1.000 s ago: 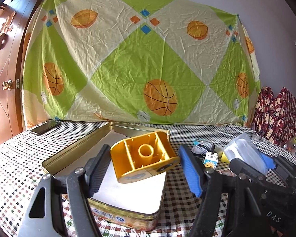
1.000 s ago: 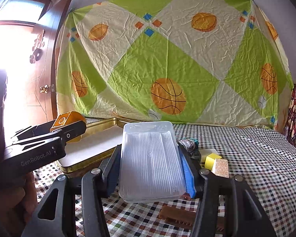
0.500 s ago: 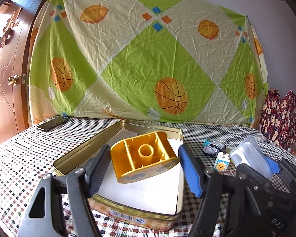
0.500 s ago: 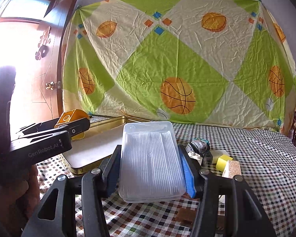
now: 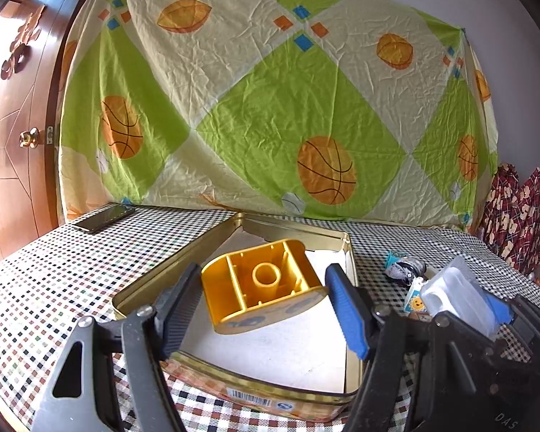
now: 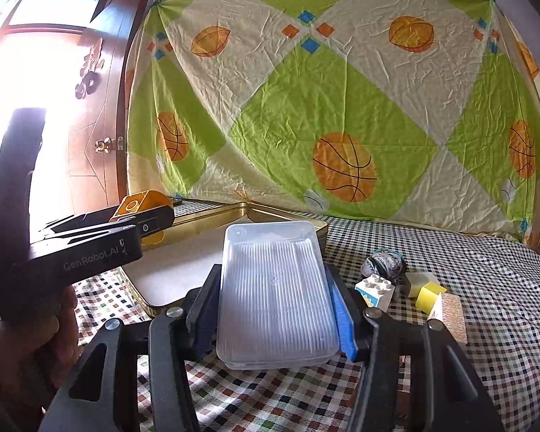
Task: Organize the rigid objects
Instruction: 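Release the yellow block into the tin with the left tool while the right tool releases the box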
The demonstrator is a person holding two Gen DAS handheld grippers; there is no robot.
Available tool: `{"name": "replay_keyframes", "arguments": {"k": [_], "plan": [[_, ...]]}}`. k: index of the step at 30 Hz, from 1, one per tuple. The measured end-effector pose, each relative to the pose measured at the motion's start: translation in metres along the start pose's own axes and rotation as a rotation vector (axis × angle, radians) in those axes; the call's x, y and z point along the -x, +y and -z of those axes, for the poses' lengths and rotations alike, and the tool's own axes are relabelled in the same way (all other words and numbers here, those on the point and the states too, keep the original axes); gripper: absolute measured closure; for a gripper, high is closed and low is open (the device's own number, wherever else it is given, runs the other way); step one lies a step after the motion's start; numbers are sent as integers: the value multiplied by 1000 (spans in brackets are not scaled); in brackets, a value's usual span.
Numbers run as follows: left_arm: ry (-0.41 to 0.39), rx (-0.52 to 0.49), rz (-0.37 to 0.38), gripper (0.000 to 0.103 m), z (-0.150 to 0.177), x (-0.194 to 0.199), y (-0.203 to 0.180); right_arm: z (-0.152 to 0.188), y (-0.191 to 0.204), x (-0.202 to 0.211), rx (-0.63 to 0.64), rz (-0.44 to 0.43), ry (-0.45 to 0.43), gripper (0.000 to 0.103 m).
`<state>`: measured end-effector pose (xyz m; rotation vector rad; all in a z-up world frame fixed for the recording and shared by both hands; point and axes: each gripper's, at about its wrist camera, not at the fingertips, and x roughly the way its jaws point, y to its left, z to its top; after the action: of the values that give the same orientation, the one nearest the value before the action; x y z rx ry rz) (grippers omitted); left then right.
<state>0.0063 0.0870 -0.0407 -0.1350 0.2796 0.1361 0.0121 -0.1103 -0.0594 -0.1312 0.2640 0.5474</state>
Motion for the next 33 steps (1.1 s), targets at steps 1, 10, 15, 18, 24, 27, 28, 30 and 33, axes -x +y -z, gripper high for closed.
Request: {"name": "replay_keyframes", "arguments": {"k": [1, 10, 15, 18, 24, 27, 28, 30, 33], "plan": [[3, 1, 1, 33, 0, -1, 1, -1, 1, -1, 1, -4, 3, 47], [93, 4, -5, 33, -7, -20, 11, -11, 2, -14, -19, -56, 57, 47], [150, -1, -1, 33, -19, -35, 19, -32, 5, -27, -27, -90, 90, 47], [187, -20, -4, 33, -26, -48, 20, -44, 6, -45, -31, -104, 130, 47], [281, -49, -1, 33, -33, -77, 24, -59, 5, -87, -64, -133, 200, 47], [318, -55, -9, 33, -38, -90, 28, -62, 7, -109, -65, -133, 239, 47], [329, -66, -18, 33, -40, -93, 29, -63, 7, -117, -67, -132, 253, 47], [339, -88, -41, 32, -43, -99, 30, -62, 7, -130, -76, -133, 279, 47], [375, -113, -67, 32, -45, -112, 33, -60, 7, -146, -77, -134, 311, 47]]}}
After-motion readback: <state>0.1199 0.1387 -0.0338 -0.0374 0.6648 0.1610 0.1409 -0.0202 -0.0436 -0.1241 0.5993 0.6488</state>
